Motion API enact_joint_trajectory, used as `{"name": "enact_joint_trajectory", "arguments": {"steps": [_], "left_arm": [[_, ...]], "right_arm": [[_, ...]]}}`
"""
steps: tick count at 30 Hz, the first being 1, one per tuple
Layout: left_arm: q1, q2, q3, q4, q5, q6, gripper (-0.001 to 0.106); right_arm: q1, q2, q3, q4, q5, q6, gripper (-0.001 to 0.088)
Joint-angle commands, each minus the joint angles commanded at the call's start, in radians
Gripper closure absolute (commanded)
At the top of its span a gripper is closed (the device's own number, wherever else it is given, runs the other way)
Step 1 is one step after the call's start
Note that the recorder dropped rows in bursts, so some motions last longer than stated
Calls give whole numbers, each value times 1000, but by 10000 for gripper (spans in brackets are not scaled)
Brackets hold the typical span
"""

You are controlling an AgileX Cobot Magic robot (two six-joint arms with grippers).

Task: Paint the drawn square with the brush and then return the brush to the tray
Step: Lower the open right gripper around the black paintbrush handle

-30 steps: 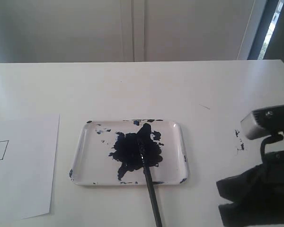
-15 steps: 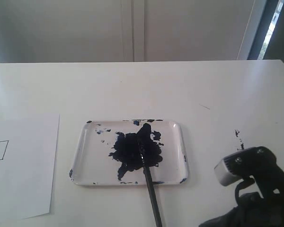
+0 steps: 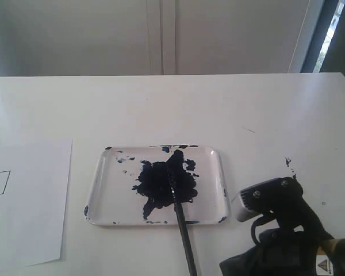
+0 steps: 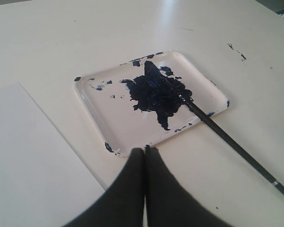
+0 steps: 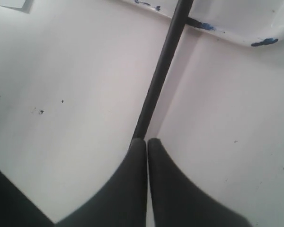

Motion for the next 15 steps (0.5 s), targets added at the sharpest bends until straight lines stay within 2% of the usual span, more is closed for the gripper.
{"name": "enact_joint_trajectory", "arguments": {"steps": [4,7,15], "left_arm": [[0,0,0,0,0,0,1053],[0,0,0,0,0,0,1053],[0,0,0,0,0,0,1053]], "right_arm": [[0,42,0,-4,-40,-2,604],[0,72,0,-4,-63,1,519],[0,142,-2,-2,-87,60,516]]}}
